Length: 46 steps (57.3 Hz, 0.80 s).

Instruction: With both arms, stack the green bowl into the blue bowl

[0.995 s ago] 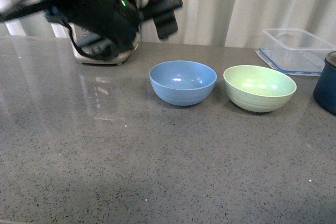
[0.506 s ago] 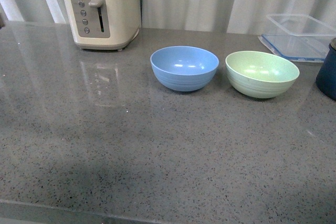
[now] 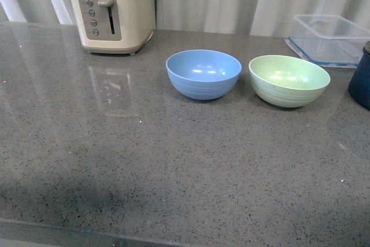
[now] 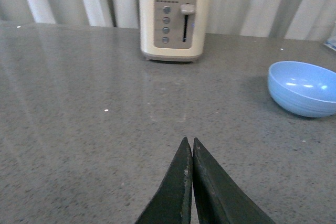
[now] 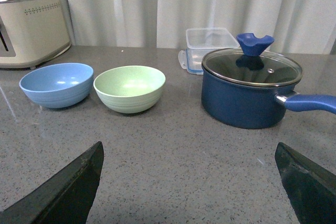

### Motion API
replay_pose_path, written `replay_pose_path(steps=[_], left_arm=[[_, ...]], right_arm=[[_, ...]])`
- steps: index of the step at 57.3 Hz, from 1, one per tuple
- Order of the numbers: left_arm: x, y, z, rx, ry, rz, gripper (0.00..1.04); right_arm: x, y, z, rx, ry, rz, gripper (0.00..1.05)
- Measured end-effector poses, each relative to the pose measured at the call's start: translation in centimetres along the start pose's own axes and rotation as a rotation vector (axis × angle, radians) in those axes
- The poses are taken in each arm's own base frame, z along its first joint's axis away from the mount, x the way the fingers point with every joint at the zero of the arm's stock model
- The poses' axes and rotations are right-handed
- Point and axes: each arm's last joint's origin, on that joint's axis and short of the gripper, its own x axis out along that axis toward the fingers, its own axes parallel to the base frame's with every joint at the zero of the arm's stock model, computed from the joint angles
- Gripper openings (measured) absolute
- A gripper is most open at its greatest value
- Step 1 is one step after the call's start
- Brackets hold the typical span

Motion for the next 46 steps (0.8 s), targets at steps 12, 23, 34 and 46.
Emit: replay_pose_path(steps=[12, 23, 34, 46], left_arm=[[-2.0, 0.2, -0.6, 0.0, -0.001, 0.008, 0.04], [-2.9, 0.2, -1.5, 0.0, -0.004, 0.008, 0.04], [-3.8, 0.2, -0.9, 0.0, -0.025, 0.007, 0.04], [-4.6, 0.2, -0.7, 0.0, -0.03, 0.007, 0.04]], right_arm=[[0.0, 0.0, 0.0, 0.0, 0.0, 0.0, 0.95], [0.0, 0.0, 0.0, 0.0, 0.0, 0.0, 0.95], [0.0, 0.0, 0.0, 0.0, 0.0, 0.0, 0.95], [0.0, 0.0, 0.0, 0.0, 0.0, 0.0, 0.95]])
